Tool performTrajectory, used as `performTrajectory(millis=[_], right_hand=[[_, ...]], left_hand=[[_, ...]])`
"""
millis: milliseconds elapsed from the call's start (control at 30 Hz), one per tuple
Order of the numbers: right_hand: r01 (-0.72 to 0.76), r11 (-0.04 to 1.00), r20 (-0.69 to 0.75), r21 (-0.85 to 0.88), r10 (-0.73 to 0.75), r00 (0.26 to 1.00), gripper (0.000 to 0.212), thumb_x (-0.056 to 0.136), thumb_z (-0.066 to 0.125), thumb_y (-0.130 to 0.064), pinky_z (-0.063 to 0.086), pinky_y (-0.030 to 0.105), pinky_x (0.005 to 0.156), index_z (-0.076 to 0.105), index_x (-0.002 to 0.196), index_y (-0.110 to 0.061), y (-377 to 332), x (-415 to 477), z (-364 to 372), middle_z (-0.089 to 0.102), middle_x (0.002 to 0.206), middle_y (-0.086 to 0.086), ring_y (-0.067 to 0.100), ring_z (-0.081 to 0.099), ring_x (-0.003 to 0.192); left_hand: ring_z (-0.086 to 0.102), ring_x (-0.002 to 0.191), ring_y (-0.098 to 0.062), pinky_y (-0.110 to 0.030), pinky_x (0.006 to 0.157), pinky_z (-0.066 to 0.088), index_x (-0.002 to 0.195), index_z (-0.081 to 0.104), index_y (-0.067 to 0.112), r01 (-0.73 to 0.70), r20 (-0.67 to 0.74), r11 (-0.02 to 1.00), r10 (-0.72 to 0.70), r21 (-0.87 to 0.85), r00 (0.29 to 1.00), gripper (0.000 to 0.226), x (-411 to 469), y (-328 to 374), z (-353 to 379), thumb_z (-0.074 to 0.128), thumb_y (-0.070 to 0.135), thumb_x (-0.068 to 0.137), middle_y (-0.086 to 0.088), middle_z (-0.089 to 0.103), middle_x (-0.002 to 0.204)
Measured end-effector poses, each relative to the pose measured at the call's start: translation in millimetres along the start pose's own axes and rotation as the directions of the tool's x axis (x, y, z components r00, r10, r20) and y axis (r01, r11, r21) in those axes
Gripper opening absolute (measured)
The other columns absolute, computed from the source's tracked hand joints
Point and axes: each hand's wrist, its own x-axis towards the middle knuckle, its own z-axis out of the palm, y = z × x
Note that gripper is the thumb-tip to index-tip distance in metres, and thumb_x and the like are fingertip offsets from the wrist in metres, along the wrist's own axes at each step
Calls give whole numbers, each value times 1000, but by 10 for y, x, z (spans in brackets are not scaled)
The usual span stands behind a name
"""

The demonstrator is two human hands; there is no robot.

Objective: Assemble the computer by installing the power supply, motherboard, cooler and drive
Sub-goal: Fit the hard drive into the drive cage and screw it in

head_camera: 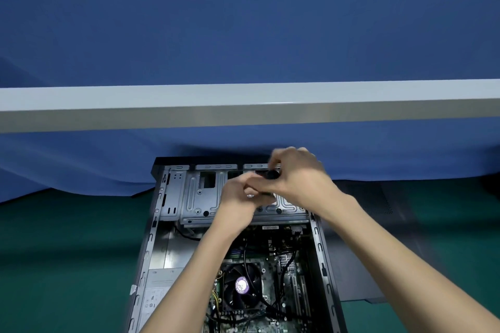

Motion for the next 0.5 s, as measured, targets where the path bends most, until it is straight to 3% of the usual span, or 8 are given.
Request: performTrajectory(millis=[67,167,233,333,400,500], right_hand=[[37,999,33,36,-38,999,34,75,72,-44,39,32,57,55,81,-15,13,7,0,50,67,0,27,56,76],[-47,999,-14,-11,46,999,46,79,66,-47,29,34,55,37,63,-14,-10,-1,89,42,64,2,30,51,74],[-56,996,-60,-65,52,997,50,79,61,-57,30,33,58,38,63,-15,-30,2,108,42,67,1,28,52,77],[2,1000,-34,23,-1,999,41,74,67,-55,35,31,58,51,80,-17,12,7,50,51,71,-1,25,55,77],[43,997,-37,69,-40,998,35,76,69,-43,32,33,54,46,73,-17,41,-10,71,48,63,0,30,53,69],[-54,999,-77,-6,53,996,52,81,62,-54,29,34,56,36,62,-14,34,-13,96,42,63,2,28,50,73]], left_hand=[[63,62,-8,-25,62,55,75,61,10,37,41,995,-33,-90,999,23,32,22,-51,61,-13,78,-4,65,72],[58,68,0,-15,67,46,69,59,19,-74,91,991,64,113,994,31,-21,12,-70,75,-6,67,9,62,71],[54,63,5,-10,63,43,64,57,20,-82,47,987,76,142,996,33,-41,4,-47,79,-5,63,12,58,67],[58,69,-4,-16,61,51,79,64,11,-35,27,999,35,23,999,25,16,60,-42,67,-14,75,3,64,76],[60,72,-18,-25,59,56,88,63,10,6,67,997,-1,-71,998,34,55,66,-73,63,-21,73,-12,65,83],[63,76,-11,-23,72,53,76,61,18,-81,89,989,70,127,994,37,-3,38,-48,79,-9,60,1,67,77]])
